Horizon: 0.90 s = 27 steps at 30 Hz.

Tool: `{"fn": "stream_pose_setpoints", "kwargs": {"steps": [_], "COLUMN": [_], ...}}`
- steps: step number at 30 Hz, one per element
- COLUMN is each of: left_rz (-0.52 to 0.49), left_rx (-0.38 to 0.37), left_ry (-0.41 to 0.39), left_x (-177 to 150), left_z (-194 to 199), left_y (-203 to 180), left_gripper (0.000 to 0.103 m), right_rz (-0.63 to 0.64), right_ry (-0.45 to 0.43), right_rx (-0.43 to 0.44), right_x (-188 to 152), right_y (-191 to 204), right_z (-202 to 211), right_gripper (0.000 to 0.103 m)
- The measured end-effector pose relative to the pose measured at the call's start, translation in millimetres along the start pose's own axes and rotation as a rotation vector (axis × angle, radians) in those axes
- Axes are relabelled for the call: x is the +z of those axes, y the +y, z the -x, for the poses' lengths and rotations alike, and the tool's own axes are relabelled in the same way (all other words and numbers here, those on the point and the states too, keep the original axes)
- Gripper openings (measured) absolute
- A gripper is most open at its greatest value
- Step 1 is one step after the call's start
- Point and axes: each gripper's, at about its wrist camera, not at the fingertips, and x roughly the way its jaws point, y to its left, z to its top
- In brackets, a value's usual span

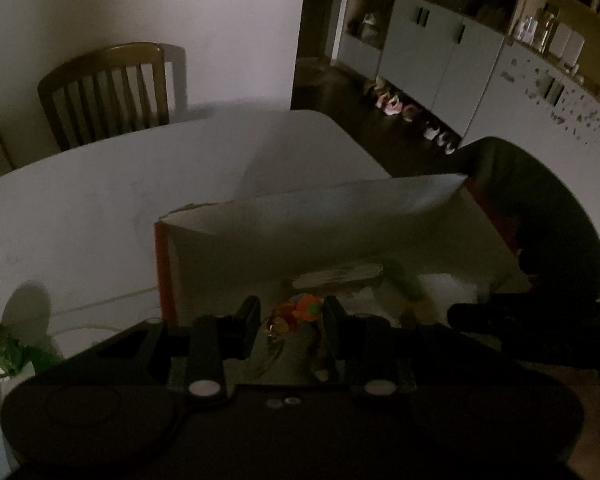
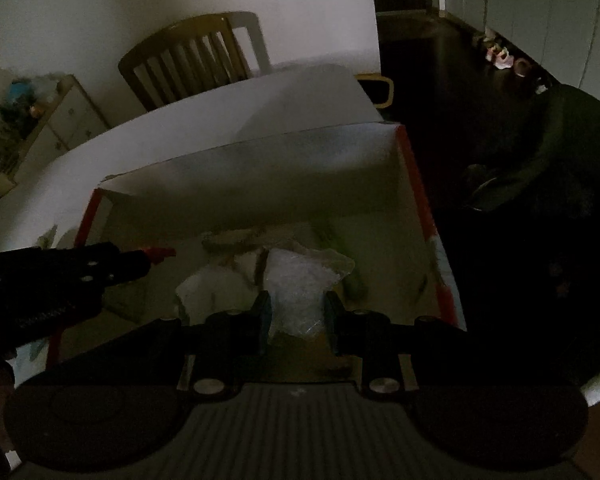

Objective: Organize objects
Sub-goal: 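Lower both held items into the cardboard box and open both tools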

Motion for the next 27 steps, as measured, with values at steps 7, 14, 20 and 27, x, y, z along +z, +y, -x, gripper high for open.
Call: {"fn": "stream_pose_setpoints", "kwargs": {"steps": [7, 14, 20, 27], "left_rz": [-0.001, -0.038, -0.017, -0.018], "left_rx": [0.034, 0.049, 0.054, 0.051], "left_ry": [0.058, 0.120, 0.171, 0.230], "left_x": [1.2, 4.0, 4.5, 8.9], "left_z": [-26.5, -44.2, -56.9, -67.4], "left_y": [-0.9, -9.5, -5.4, -2.8], "left_gripper": [0.032, 0.032, 0.032, 0.033], "right_rz": [0.032, 0.055, 0.040, 0.040], "right_ry": [0.031, 0.052, 0.064, 0.064], "right_rx": [-0.024, -0.021, -0.009, -0.002], "right_x": [9.4, 10.5, 13.7, 16.6], "right_y": [-0.8, -0.1, -3.8, -8.4], "right_z": [-24.5, -36.2, -39.5, -39.8], "right_gripper": [0.027, 0.028, 0.028, 0.028]}}
